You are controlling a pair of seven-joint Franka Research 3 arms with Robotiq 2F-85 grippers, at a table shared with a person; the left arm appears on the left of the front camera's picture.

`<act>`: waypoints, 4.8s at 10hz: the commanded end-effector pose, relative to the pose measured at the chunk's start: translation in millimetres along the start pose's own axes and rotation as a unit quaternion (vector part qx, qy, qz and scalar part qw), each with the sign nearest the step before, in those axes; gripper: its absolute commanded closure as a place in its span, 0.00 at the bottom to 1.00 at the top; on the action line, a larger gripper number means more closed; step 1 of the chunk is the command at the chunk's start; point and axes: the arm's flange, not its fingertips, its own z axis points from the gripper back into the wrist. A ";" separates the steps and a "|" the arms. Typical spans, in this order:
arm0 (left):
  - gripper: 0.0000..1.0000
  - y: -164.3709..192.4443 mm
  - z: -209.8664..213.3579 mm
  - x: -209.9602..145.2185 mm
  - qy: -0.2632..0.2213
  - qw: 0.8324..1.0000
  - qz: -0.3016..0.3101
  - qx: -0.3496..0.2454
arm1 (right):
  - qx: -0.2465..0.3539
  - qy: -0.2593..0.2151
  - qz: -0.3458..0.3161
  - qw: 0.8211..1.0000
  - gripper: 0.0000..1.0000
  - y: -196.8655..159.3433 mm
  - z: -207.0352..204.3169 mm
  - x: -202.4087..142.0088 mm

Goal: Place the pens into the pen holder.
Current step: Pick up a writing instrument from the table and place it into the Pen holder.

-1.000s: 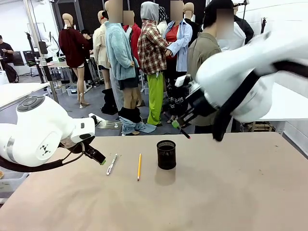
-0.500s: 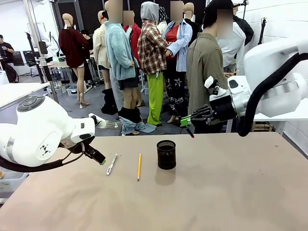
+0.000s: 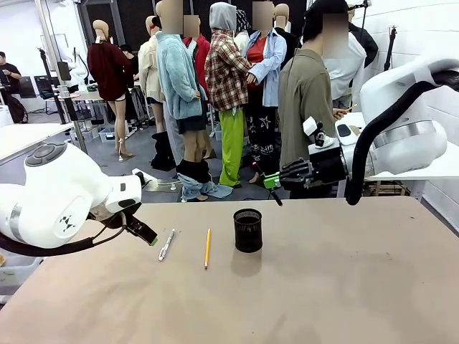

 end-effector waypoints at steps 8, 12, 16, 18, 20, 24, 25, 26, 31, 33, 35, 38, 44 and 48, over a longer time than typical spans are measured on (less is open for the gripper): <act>0.00 1.6 0.7 -0.8 -0.001 1.000 0.002 0.000 | 0.188 -0.133 0.024 0.973 1.00 -80.4 -62.5 -39.6; 0.00 1.6 0.7 -0.8 -0.001 1.000 0.002 0.000 | 0.206 -0.128 0.008 0.970 1.00 -111.5 -93.0 -60.6; 0.00 1.6 0.7 -0.8 -0.001 1.000 0.002 0.000 | 0.195 -0.110 -0.004 0.975 1.00 -130.7 -106.4 -85.3; 0.00 1.6 0.7 -0.8 -0.001 1.000 0.002 0.000 | 0.189 -0.093 -0.001 0.978 1.00 -136.5 -108.4 -95.1; 0.00 1.6 0.7 -0.8 -0.001 1.000 0.002 0.000 | 0.191 -0.082 -0.007 0.978 1.00 -137.4 -113.6 -105.2; 0.00 1.6 0.7 -0.8 -0.001 1.000 0.002 0.000 | 0.194 -0.076 -0.016 0.978 0.72 -135.0 -114.0 -113.3; 0.00 1.6 0.7 -0.8 -0.001 1.000 0.002 0.000 | 0.194 -0.075 -0.014 0.978 0.53 -134.7 -113.5 -112.4; 0.00 1.6 0.7 -0.8 -0.001 1.000 0.002 0.000 | 0.192 -0.075 -0.011 0.978 0.38 -133.1 -111.2 -111.6; 0.00 1.6 0.7 -0.8 -0.001 1.000 0.002 0.000 | 0.112 -0.026 0.003 0.993 0.38 -81.5 -17.1 -82.9; 0.00 1.6 0.7 -0.8 -0.001 1.000 0.002 0.000 | 0.038 -0.006 0.023 0.999 0.38 -57.1 41.2 -77.2; 0.00 1.6 0.7 -0.8 -0.001 1.000 0.002 0.000 | -0.066 -0.004 -0.019 0.998 0.38 -36.1 98.9 -80.6; 0.00 1.6 0.7 -0.8 -0.001 1.000 0.002 0.000 | -0.203 0.017 -0.138 0.969 0.38 -12.9 165.5 -66.4; 0.00 1.6 0.7 -0.8 -0.001 1.000 0.002 0.000 | -0.342 0.310 -0.462 0.757 0.38 -22.9 195.0 -9.8; 0.00 1.6 0.7 -0.8 -0.001 1.000 0.002 0.000 | -0.297 0.318 -0.517 0.738 0.38 -34.3 210.4 -22.0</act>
